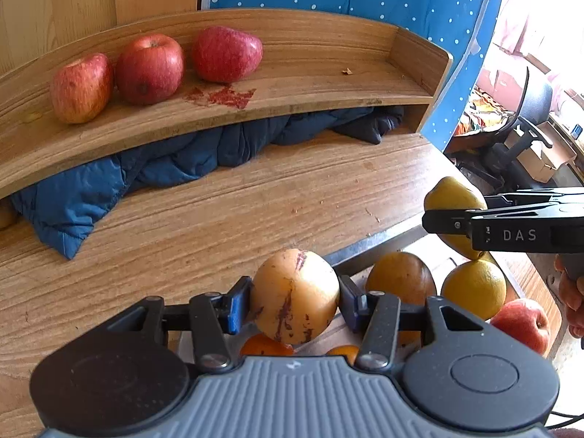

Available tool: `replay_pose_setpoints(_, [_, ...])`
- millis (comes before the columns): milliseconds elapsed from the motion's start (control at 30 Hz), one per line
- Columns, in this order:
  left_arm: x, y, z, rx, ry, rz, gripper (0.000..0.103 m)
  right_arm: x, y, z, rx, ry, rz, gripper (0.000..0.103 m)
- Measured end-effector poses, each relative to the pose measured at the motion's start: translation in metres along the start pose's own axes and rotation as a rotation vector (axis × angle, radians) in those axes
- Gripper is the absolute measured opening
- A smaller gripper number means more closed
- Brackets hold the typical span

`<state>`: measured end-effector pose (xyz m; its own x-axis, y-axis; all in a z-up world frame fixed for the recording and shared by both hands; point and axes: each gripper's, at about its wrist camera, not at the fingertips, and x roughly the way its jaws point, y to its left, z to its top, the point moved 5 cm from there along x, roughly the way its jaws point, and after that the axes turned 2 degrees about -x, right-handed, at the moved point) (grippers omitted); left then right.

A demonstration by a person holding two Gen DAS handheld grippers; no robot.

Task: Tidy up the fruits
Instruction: 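Carry the pepino with the left tool while the right tool carries the yellow pear to the tray, then open the left tool to drop the pepino while the right tool releases the pear on the tray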

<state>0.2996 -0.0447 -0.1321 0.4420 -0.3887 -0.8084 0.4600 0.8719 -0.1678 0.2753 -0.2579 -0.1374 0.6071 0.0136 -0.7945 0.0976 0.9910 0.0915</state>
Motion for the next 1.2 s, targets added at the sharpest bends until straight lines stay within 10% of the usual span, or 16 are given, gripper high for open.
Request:
replay_pose_setpoints(833, [-0.006,-0.001,-0.006,-0.016,-0.007,0.01,0.062,0.005,0.002,-0.007,0.018,0.02,0.006,0.057])
replay_pose_setpoints(1200, [-0.046,-0.007,-0.017,-0.156,-0.102,0.139,0.094,-0.028,0.001,-0.008,-0.055,-0.072,0.049,0.082])
